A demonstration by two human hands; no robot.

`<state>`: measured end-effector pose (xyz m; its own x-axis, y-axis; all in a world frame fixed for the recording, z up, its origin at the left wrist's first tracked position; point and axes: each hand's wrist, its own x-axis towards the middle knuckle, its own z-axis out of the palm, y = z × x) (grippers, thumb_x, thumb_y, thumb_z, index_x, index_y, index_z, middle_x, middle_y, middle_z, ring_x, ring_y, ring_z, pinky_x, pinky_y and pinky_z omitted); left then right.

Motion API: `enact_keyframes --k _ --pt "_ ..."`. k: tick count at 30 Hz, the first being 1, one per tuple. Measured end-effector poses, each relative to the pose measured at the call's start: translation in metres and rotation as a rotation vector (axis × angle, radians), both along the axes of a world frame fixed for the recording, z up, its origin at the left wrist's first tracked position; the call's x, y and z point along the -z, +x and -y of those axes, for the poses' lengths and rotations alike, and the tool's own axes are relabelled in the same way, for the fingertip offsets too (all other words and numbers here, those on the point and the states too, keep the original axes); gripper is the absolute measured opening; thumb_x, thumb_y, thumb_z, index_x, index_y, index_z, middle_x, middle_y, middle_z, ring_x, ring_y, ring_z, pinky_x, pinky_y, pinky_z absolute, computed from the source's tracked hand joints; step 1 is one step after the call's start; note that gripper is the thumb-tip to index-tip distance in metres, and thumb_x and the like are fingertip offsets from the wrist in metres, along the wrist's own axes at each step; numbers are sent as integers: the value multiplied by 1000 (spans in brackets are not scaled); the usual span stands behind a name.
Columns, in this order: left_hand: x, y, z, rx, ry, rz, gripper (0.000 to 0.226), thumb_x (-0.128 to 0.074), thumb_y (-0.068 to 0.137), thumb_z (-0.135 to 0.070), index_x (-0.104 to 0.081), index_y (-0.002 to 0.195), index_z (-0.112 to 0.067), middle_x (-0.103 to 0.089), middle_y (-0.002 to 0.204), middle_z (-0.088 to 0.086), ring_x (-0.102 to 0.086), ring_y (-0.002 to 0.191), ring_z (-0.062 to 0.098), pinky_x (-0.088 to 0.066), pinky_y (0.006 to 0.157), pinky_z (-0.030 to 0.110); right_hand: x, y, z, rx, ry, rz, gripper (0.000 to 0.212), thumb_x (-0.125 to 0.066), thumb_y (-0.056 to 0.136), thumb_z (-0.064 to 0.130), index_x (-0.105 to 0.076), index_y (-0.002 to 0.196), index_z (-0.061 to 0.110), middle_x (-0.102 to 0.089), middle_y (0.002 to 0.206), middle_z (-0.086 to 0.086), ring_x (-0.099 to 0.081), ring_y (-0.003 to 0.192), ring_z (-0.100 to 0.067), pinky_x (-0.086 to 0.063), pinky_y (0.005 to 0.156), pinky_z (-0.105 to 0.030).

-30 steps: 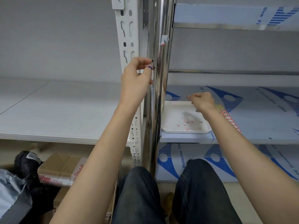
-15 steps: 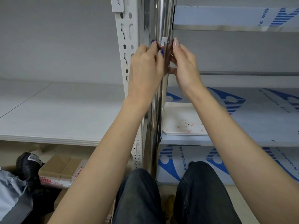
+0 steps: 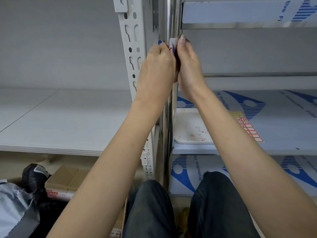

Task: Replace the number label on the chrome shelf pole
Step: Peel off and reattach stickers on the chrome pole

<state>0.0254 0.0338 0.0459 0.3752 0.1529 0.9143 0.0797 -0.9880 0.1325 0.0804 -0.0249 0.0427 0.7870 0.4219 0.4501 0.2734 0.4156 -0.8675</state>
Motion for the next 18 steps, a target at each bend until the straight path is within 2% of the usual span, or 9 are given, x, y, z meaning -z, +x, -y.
enact_keyframes --k 3,5,8,11,12,14,16,18 --pt "-2 0 0 -10 -3 50 36 -38 89 -12 -60 67 6 -56 60 19 -38 45 26 -19 49 26 -1 -1 -1 11 2 -17 26 -32 103 31 -56 98 20 -64 119 -16 -61 111 -21 -45 104 -40" --pt "-2 0 1 -5 -34 11 35 -39 94 -11 -61 76 8 -56 67 20 -33 54 23 -19 53 26 -1 0 -2 9 8 -24 27 -32 103 31 -55 100 18 -63 120 -18 -61 114 -24 -44 105 -42" --pt "3 1 1 5 -78 -69 34 -32 100 -12 -60 96 8 -58 90 21 -45 69 30 -20 60 27 -1 -1 -2 13 3 -26 28 -32 103 31 -54 107 15 -63 121 -17 -60 117 -25 -45 105 -43" --pt "2 2 2 3 -102 -65 32 -32 100 -8 -60 99 8 -59 95 22 -51 75 33 -23 61 27 -2 -3 -2 18 9 -37 27 -32 103 31 -53 109 14 -63 118 -15 -60 116 -25 -45 104 -42" --pt "2 2 2 -22 -69 -42 27 -38 97 -4 -61 93 8 -60 89 22 -54 71 32 -24 59 26 -2 -4 -3 19 12 -40 28 -32 103 31 -53 109 14 -63 118 -16 -60 116 -25 -45 104 -42" --pt "-2 2 4 -85 0 -42 12 -59 79 8 -62 68 7 -59 63 19 -53 48 28 -19 51 22 -2 -5 -3 25 12 -48 28 -33 103 32 -54 105 14 -64 114 -15 -61 112 -25 -46 103 -43" --pt "-4 1 5 -111 21 0 18 -68 63 14 -58 53 3 -52 47 15 -45 34 24 -15 45 21 -2 -6 -4 24 13 -53 27 -33 103 32 -54 97 16 -65 104 -10 -63 104 -23 -48 100 -41" --pt "-4 2 5 -100 39 17 21 -69 60 14 -56 50 2 -50 45 13 -43 33 23 -14 44 20 -3 -6 -4 19 29 -51 27 -32 104 30 -53 95 16 -64 96 -6 -63 97 -19 -48 96 -39"
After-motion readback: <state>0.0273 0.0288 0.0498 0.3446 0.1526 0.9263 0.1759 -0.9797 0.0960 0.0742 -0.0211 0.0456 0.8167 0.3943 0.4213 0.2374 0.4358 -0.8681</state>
